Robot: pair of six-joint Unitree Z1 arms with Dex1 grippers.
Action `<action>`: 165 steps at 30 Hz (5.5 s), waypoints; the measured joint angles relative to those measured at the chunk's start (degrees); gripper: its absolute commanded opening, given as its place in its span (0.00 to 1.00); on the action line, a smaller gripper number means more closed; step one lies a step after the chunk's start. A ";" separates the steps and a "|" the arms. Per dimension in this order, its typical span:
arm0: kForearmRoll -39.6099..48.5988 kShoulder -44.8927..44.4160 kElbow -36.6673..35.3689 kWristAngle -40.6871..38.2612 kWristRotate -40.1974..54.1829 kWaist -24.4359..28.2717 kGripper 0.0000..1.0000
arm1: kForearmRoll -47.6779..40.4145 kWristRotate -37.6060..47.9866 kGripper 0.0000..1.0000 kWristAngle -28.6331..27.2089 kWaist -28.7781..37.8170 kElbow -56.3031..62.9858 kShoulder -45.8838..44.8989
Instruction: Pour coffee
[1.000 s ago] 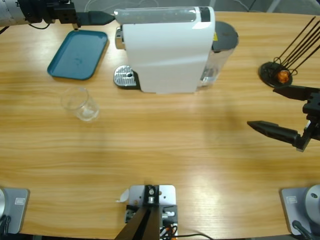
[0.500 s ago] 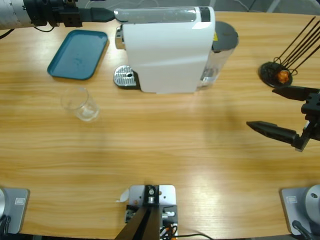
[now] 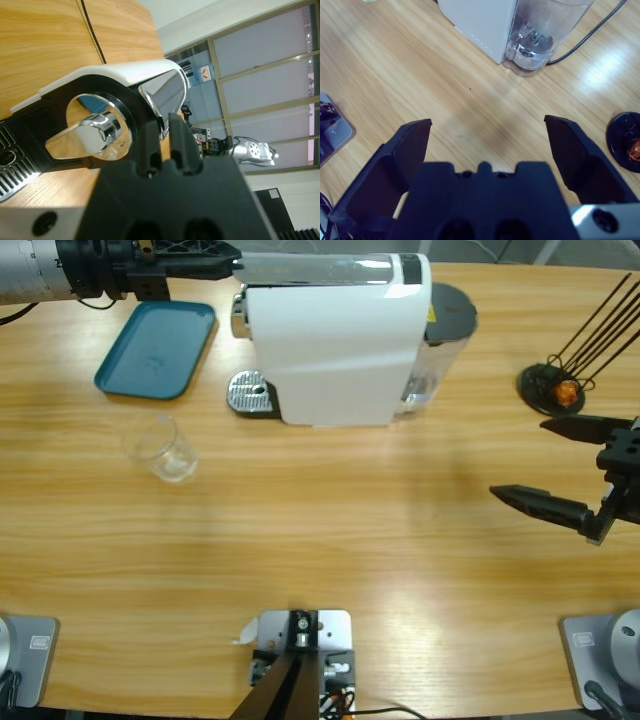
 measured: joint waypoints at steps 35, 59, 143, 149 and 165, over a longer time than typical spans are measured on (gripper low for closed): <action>61.40 -41.64 -1.51 39.73 46.15 -3.34 0.94 | -1.47 7.44 0.93 -3.32 0.11 -0.36 3.46; 64.21 -46.63 2.42 42.93 38.72 -4.37 0.93 | -7.17 31.06 0.49 -19.53 -22.58 -4.85 20.38; 64.42 -46.55 2.54 42.93 38.73 -5.26 0.93 | -27.48 22.51 0.00 -23.25 -30.49 1.61 36.31; 64.42 -46.55 2.54 42.93 38.73 -5.50 0.93 | -20.52 20.84 0.00 -23.39 -30.49 -1.73 28.77; 64.14 -46.55 3.39 42.93 38.73 -6.21 0.93 | 11.80 17.31 0.00 -23.74 -30.56 -29.55 16.29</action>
